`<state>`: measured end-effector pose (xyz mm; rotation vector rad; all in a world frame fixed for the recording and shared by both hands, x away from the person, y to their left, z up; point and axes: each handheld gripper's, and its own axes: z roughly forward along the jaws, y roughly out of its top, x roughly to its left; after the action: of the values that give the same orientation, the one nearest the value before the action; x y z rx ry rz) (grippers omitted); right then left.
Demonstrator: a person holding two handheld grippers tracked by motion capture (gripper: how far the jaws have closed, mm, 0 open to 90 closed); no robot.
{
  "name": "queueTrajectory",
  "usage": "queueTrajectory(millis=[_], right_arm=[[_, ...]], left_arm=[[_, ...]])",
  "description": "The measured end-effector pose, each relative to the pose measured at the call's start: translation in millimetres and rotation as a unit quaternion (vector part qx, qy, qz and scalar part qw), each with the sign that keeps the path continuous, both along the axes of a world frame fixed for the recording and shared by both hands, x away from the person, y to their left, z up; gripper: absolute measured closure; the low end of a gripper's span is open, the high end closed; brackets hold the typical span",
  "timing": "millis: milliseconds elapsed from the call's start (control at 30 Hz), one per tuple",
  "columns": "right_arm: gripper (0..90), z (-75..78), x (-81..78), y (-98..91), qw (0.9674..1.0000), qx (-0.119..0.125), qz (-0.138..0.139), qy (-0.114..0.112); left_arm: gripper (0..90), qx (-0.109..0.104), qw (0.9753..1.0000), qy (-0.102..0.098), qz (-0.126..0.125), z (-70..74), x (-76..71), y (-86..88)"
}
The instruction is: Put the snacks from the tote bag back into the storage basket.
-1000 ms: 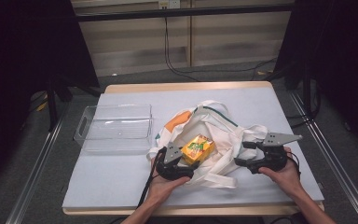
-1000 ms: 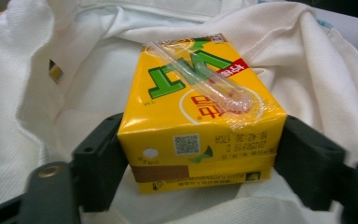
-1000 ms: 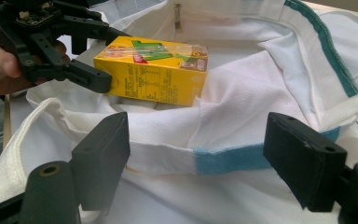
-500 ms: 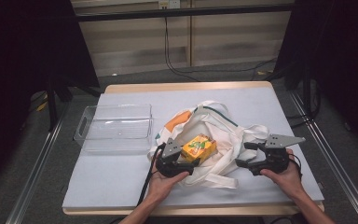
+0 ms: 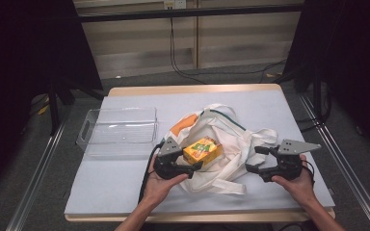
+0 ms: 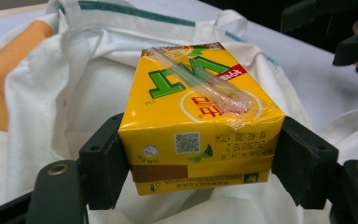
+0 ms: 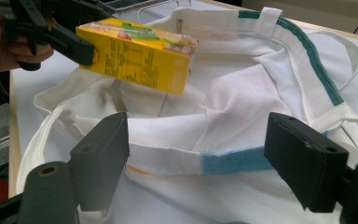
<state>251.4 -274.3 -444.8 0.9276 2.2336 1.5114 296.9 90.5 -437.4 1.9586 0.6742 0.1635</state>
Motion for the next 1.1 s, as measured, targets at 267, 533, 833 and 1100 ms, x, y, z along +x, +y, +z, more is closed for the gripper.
queueTrajectory(millis=[267,533,833,1100], right_arm=[[20.6,2.1,-9.5,-0.6,0.9999,0.006,-0.014,-0.007],[20.1,-0.3,-26.3,-10.2,0.9996,0.009,-0.027,-0.004],[16.8,-1.7,-30.3,-9.2,0.9994,0.006,-0.033,-0.002],[16.4,-2.2,-28.2,-7.8,0.9993,0.004,-0.037,-0.002]], left_arm=[[27.1,0.009,0.9997,0.005,-0.022,15.5,3.9,14.8],[27.1,0.01,0.9991,0.027,-0.03,22.4,10.5,27.6],[27.1,0.018,0.9992,0.031,-0.017,29.9,17.6,40.0],[27.1,0.017,0.9992,0.035,-0.007,34.8,24.1,52.7]])
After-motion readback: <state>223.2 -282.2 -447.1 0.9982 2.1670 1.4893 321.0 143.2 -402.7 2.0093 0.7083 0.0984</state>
